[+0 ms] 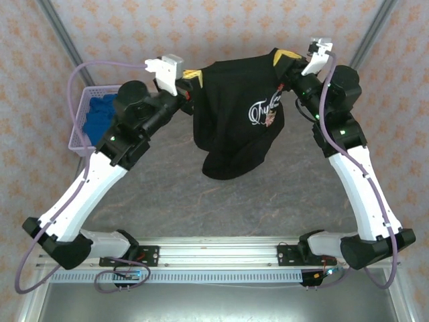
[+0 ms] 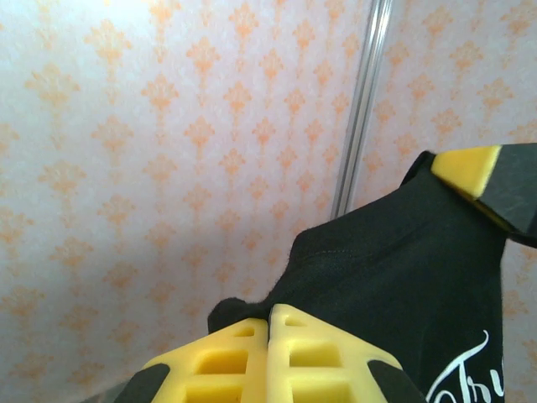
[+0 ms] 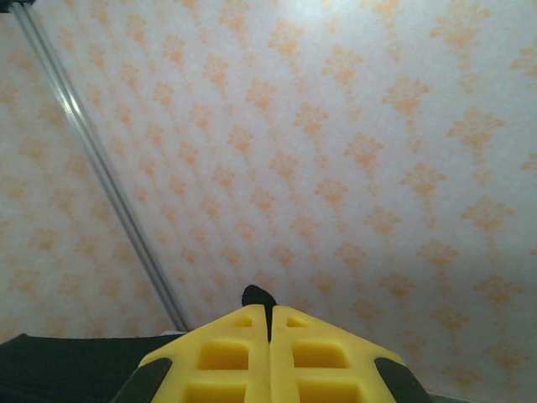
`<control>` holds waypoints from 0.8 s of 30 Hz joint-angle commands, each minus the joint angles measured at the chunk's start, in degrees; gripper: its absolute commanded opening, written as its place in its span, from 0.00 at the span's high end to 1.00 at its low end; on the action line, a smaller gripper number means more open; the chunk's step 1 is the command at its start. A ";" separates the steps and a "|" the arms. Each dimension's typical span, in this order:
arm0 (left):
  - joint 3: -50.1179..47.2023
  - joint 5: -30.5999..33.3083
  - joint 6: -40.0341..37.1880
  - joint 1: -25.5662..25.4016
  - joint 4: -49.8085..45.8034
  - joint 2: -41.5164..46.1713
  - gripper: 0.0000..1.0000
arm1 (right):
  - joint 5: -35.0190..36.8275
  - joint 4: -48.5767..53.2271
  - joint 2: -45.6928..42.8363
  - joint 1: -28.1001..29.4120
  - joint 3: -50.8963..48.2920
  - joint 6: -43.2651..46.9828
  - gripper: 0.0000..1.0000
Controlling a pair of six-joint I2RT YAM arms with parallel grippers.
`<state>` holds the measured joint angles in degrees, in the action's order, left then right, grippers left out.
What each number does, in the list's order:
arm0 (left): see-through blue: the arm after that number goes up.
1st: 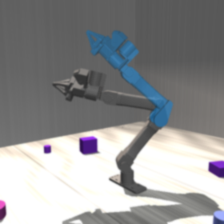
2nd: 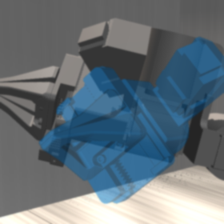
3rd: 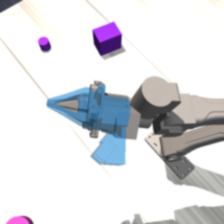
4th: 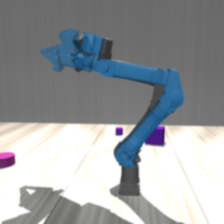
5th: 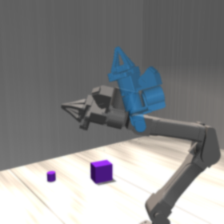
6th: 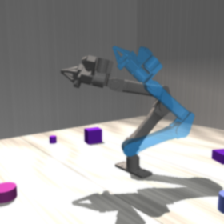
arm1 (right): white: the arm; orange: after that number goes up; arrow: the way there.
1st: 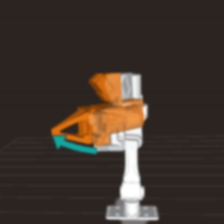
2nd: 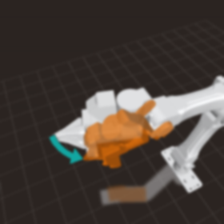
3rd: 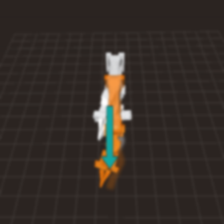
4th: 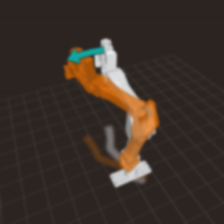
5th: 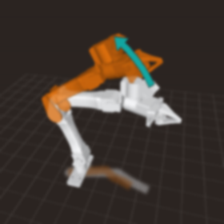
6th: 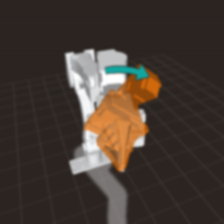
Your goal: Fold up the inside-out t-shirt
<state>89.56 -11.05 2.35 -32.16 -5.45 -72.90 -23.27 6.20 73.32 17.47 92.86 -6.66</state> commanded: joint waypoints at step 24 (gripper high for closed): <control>-13.08 18.46 5.54 -3.71 3.02 2.92 1.00 | -7.27 8.49 11.92 9.16 15.14 -2.29 1.00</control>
<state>71.61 -3.64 4.71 -37.50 -3.75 -75.05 -33.30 18.68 89.76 25.69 103.72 -11.03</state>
